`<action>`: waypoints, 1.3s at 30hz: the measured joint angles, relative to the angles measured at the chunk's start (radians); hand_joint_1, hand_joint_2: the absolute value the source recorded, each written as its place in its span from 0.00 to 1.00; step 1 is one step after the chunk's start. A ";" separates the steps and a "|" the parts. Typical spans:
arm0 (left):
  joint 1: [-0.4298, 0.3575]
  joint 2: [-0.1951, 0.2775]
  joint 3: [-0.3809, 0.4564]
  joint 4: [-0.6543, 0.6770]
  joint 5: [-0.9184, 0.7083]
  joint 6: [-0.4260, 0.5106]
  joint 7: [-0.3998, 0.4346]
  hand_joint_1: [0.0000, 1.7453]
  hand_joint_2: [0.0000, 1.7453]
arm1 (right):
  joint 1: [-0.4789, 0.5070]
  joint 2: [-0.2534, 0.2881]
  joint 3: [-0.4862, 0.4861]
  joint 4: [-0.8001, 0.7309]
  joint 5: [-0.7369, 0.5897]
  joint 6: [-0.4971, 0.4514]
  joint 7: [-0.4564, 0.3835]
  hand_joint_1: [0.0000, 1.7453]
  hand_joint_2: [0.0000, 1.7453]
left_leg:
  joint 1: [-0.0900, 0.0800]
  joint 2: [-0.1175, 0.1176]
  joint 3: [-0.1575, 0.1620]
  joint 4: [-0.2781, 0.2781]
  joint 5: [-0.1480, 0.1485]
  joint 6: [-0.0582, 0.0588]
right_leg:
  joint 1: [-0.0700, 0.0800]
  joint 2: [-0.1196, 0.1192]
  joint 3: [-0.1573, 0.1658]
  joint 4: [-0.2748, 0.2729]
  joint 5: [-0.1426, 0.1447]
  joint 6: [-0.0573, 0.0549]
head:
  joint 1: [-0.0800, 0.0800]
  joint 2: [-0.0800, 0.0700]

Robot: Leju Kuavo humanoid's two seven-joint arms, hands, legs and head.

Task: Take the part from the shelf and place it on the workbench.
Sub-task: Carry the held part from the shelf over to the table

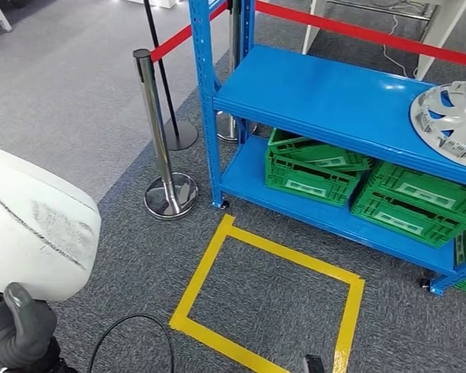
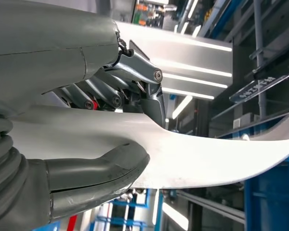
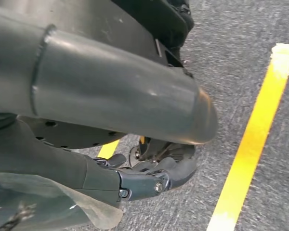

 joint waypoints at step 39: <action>-0.042 -0.013 -0.014 0.003 -0.036 0.061 -0.003 1.00 1.00 | 0.014 -0.003 -0.019 0.000 0.006 0.005 -0.042 0.00 0.00 | -0.005 0.110 -0.126 0.287 -0.127 -0.022 | 0.007 -0.128 -0.009 0.020 0.000 -0.031 | -0.014 0.000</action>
